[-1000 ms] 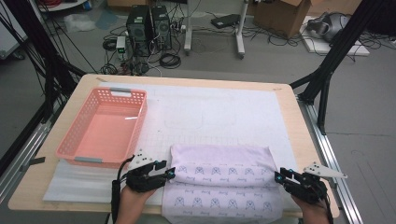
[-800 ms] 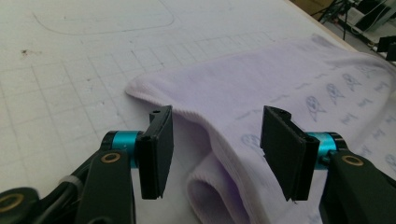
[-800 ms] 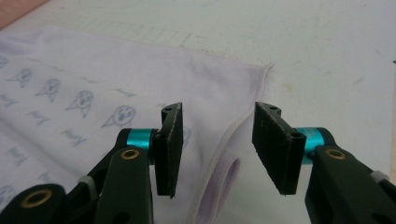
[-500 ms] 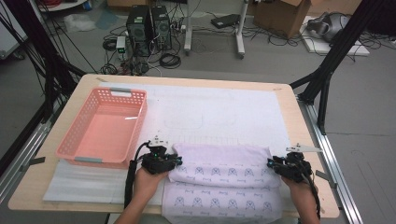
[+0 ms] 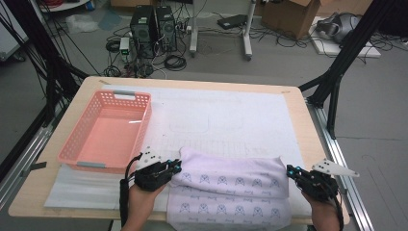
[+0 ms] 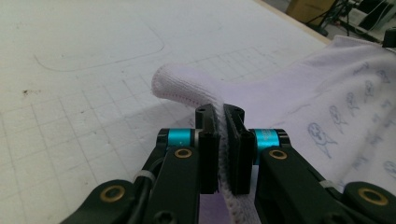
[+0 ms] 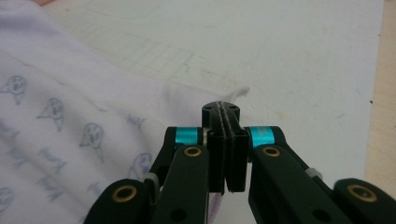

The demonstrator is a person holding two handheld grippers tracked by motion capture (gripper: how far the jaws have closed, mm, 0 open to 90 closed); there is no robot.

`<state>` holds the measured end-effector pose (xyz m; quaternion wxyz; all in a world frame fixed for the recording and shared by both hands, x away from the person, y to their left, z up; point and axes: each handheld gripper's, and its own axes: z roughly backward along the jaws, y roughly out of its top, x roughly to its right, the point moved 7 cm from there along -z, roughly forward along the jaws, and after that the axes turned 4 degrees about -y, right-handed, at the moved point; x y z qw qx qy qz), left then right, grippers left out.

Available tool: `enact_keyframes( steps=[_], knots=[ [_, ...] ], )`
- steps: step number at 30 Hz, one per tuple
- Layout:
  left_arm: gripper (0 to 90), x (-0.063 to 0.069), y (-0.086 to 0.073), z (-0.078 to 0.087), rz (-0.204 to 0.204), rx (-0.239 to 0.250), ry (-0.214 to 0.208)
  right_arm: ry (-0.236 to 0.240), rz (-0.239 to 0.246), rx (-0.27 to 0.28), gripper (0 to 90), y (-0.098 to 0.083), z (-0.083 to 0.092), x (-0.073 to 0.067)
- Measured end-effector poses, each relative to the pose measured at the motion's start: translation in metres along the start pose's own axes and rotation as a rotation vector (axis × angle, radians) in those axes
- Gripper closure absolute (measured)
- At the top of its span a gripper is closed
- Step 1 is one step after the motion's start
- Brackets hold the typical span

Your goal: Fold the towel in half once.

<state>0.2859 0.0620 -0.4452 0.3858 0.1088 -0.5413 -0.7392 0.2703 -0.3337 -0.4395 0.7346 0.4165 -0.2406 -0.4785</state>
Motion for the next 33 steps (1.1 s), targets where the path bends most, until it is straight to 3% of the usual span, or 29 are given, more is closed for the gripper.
enact_keyframes(
  steps=[7, 9, 11, 13, 16, 18, 20, 25, 28, 31, 33],
  knots=[
    [79.3, 0.012, -0.021, 0.02, 0.01, -0.03, -0.029, 0.025, 0.013, -0.007, 89.8, -0.012, 0.024, -0.014],
    [72.0, 0.014, -0.028, 0.022, 0.019, -0.045, -0.034, 0.027, 0.004, -0.026, 89.8, -0.021, 0.028, -0.015],
    [59.2, 0.012, -0.034, 0.021, 0.038, -0.064, -0.038, 0.027, -0.003, -0.081, 87.5, -0.033, 0.026, -0.014],
    [51.0, 0.006, -0.035, 0.018, 0.06, -0.057, -0.026, -0.005, -0.019, -0.096, 69.7, -0.04, 0.024, -0.01],
    [43.6, 0.001, -0.033, 0.015, 0.07, -0.055, -0.017, -0.006, -0.084, -0.085, 58.3, -0.04, 0.023, -0.005],
    [40.8, -0.002, -0.034, 0.012, 0.083, -0.067, -0.019, 0.001, -0.101, -0.072, 51.4, -0.038, 0.02, -0.005],
    [39.4, -0.003, -0.035, 0.007, 0.1, -0.085, -0.027, 0.014, -0.104, -0.091, 45.9, -0.038, 0.011, -0.009],
    [38.4, 0.001, -0.047, -0.001, 0.087, -0.173, -0.038, 0.01, -0.044, -0.199, 45.7, -0.05, -0.008, -0.017],
    [38.9, 0.0, -0.051, -0.001, 0.096, -0.188, -0.047, -0.036, -0.032, -0.228, 50.5, -0.051, -0.002, -0.01],
    [38.8, -0.002, -0.05, 0.0, 0.089, -0.172, -0.039, -0.053, -0.065, -0.194, 49.8, -0.048, 0.009, -0.002],
    [38.8, -0.002, -0.05, 0.0, 0.083, -0.168, -0.039, -0.036, -0.096, -0.145, 49.0, -0.043, 0.014, 0.001]
  ],
)
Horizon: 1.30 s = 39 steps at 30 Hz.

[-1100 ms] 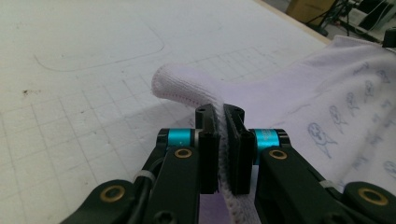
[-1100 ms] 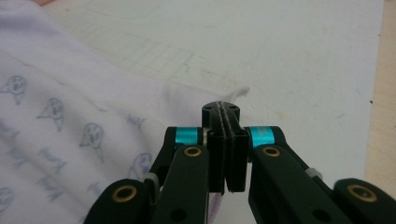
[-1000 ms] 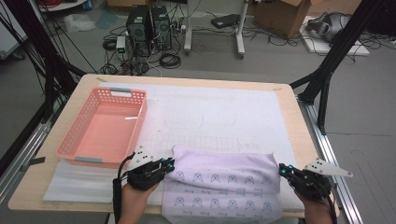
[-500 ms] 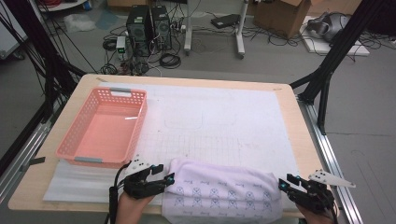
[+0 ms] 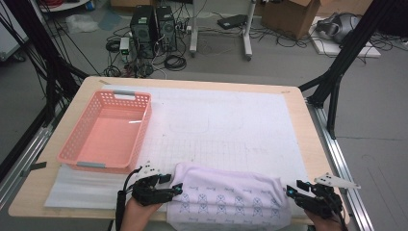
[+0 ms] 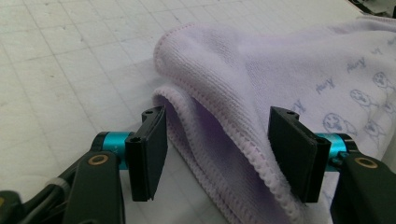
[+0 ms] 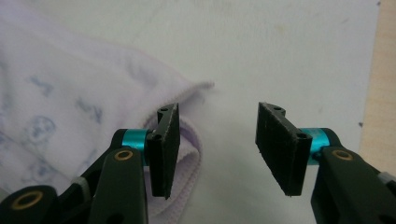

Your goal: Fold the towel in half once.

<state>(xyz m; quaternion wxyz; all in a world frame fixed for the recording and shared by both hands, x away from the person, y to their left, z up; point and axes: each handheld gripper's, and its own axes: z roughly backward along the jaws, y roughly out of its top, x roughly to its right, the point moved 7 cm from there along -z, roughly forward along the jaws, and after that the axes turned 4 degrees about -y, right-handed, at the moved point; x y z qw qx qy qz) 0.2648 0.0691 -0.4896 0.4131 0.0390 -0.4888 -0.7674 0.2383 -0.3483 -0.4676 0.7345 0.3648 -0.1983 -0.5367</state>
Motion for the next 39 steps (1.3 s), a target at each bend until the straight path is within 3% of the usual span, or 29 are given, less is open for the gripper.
enact_keyframes(
  steps=[3, 5, 10, 13, 16, 18, 20, 24, 30, 35, 39],
  knots=[
    [38.8, 0.001, 0.001, -0.002, -0.01, 0.001, -0.001, 0.04, -0.011, 0.045, 45.7, 0.006, 0.002, -0.007],
    [38.6, 0.002, 0.0, -0.005, -0.018, -0.01, -0.004, 0.065, 0.008, 0.058, 43.8, 0.009, -0.001, -0.014],
    [40.4, 0.003, -0.001, -0.006, -0.035, -0.012, -0.002, 0.069, 0.065, -0.014, 42.7, 0.0, -0.019, -0.026],
    [49.4, 0.005, -0.004, -0.006, -0.058, -0.019, -0.005, 0.049, 0.098, -0.058, 44.2, -0.009, -0.027, -0.024],
    [64.6, 0.009, -0.006, -0.006, -0.07, -0.04, -0.022, 0.077, 0.103, -0.05, 55.2, -0.011, -0.025, -0.022],
    [75.4, 0.012, -0.008, -0.007, -0.038, -0.049, -0.058, 0.114, 0.133, -0.044, 67.3, -0.013, -0.023, -0.024],
    [79.2, 0.012, -0.008, -0.007, -0.026, -0.049, -0.065, 0.132, 0.129, -0.051, 76.8, -0.013, -0.023, -0.025],
    [81.4, 0.012, -0.007, -0.006, -0.005, -0.025, -0.055, 0.148, 0.122, -0.036, 82.1, -0.013, -0.021, -0.024],
    [82.2, 0.008, 0.021, 0.003, -0.038, 0.059, -0.041, 0.113, 0.155, 0.038, 83.4, 0.001, -0.018, -0.022],
    [82.2, -0.007, 0.046, -0.004, -0.033, 0.077, -0.003, 0.108, 0.155, 0.096, 83.4, 0.028, -0.024, -0.016],
    [82.1, -0.024, 0.067, -0.015, -0.026, 0.075, 0.023, 0.102, 0.168, 0.1, 83.3, 0.055, -0.038, -0.007]
  ],
)
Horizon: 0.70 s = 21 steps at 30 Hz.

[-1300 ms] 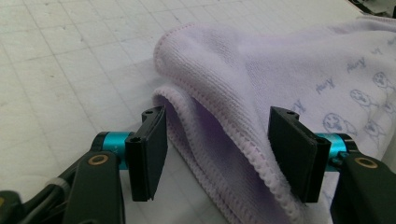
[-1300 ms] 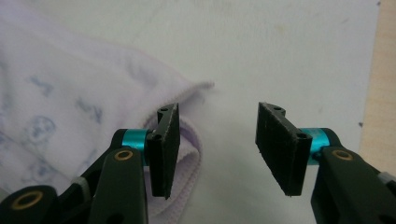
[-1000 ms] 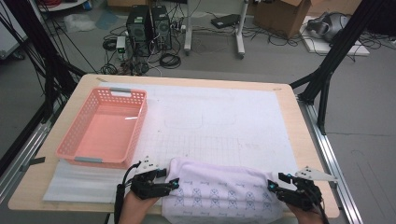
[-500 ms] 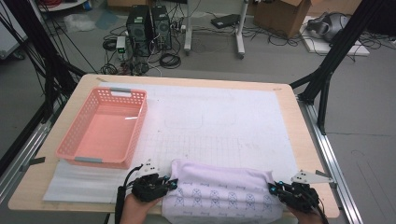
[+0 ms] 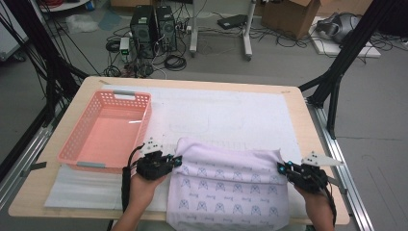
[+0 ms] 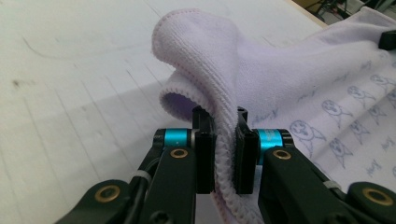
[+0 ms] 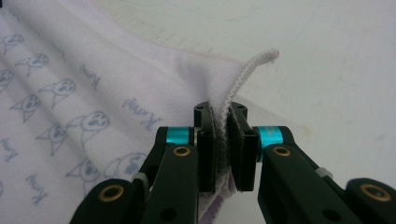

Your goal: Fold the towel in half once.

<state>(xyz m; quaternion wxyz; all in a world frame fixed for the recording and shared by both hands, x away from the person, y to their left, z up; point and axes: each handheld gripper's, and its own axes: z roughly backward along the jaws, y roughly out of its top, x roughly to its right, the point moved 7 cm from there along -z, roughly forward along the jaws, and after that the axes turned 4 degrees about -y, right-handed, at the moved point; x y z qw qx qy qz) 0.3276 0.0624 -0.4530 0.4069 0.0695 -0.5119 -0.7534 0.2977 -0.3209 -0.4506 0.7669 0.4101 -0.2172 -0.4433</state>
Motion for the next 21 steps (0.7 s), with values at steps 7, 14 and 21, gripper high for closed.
enact_keyframes(
  steps=[7, 14, 21],
  knots=[
    [82.0, -0.025, 0.033, -0.021, 0.018, 0.022, 0.045, -0.026, 0.016, -0.03, 83.2, 0.028, -0.031, 0.025],
    [81.9, -0.045, 0.051, -0.041, 0.036, 0.041, 0.088, -0.057, 0.003, -0.023, 83.0, 0.047, -0.055, 0.045],
    [81.8, -0.066, 0.043, -0.058, 0.094, 0.034, 0.113, -0.085, -0.001, -0.044, 83.0, 0.06, -0.081, 0.058]
  ],
)
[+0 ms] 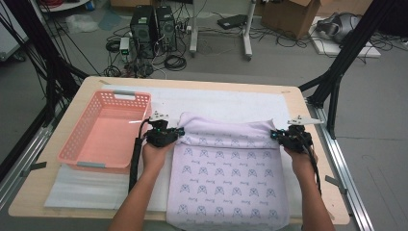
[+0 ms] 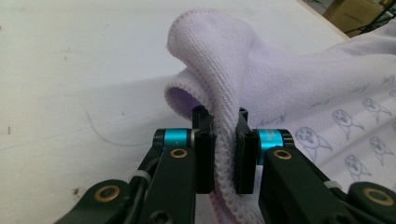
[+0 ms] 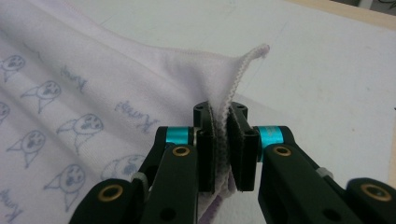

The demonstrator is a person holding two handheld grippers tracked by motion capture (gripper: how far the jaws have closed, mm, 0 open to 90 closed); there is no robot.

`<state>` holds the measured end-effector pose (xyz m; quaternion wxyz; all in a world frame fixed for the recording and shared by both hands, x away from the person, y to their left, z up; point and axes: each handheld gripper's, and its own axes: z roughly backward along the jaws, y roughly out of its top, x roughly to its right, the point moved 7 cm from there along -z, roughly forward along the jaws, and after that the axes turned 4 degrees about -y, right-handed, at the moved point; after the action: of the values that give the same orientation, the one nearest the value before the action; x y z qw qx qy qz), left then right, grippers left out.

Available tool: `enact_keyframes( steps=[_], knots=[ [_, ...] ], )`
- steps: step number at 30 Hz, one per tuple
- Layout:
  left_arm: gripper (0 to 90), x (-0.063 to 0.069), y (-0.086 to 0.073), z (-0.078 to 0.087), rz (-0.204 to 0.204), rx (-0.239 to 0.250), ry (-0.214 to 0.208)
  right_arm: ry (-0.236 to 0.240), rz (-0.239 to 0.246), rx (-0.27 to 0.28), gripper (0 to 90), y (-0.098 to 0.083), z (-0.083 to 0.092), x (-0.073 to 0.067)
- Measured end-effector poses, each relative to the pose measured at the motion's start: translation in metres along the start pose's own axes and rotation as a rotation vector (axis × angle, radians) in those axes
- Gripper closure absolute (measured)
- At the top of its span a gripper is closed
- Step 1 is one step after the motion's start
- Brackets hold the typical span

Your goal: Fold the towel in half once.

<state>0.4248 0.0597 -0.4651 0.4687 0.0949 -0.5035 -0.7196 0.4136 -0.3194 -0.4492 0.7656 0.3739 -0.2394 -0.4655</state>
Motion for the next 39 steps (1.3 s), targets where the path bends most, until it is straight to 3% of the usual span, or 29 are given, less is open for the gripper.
enact_keyframes(
  steps=[4, 5, 7, 9, 11, 15, 17, 19, 22, 25, 28, 31, 33, 39],
  knots=[
    [80.3, -0.005, -0.007, -0.006, -0.013, -0.036, 0.016, -0.013, -0.008, -0.028, 82.0, -0.003, -0.016, 0.001],
    [76.8, -0.006, -0.009, -0.007, -0.019, -0.043, 0.025, -0.017, -0.012, -0.033, 78.3, -0.004, -0.019, 0.001],
    [58.6, -0.007, -0.009, -0.005, -0.02, -0.047, 0.047, -0.034, -0.056, -0.037, 61.3, -0.005, -0.022, 0.002],
    [52.4, -0.006, -0.007, -0.001, -0.033, -0.041, 0.052, -0.037, -0.089, -0.013, 56.1, -0.003, -0.017, 0.004],
    [51.8, -0.004, -0.004, 0.004, -0.032, -0.025, 0.037, -0.036, -0.104, 0.013, 55.7, 0.001, -0.009, 0.006],
    [59.1, -0.001, -0.008, 0.01, -0.016, -0.017, 0.009, -0.015, -0.137, 0.044, 55.8, 0.004, 0.009, 0.009],
    [60.0, -0.001, -0.018, 0.008, -0.011, -0.064, 0.003, 0.016, -0.149, 0.051, 58.8, 0.003, 0.016, 0.006],
    [60.8, -0.001, -0.025, 0.007, 0.005, -0.079, -0.005, 0.029, -0.142, 0.033, 59.0, -0.001, 0.018, 0.001],
    [66.8, 0.003, -0.03, 0.006, -0.034, -0.123, -0.009, 0.046, -0.129, -0.002, 58.1, -0.01, 0.017, -0.006],
    [83.3, 0.009, -0.032, 0.005, -0.076, -0.146, 0.004, 0.024, -0.098, -0.042, 61.2, -0.023, 0.013, -0.012],
    [87.0, 0.012, -0.031, 0.008, -0.093, -0.138, 0.009, 0.028, -0.08, -0.059, 86.3, -0.031, 0.011, -0.012],
    [87.2, 0.018, -0.027, 0.015, -0.113, -0.114, 0.001, 0.035, -0.087, -0.053, 87.8, -0.033, 0.014, -0.012],
    [87.2, 0.021, -0.026, 0.022, -0.101, -0.078, -0.011, 0.037, -0.085, -0.034, 87.8, -0.033, 0.021, -0.014],
    [87.2, 0.033, -0.04, 0.041, -0.121, -0.048, -0.053, 0.051, -0.066, 0.014, 87.8, -0.041, 0.046, -0.019]
  ],
)
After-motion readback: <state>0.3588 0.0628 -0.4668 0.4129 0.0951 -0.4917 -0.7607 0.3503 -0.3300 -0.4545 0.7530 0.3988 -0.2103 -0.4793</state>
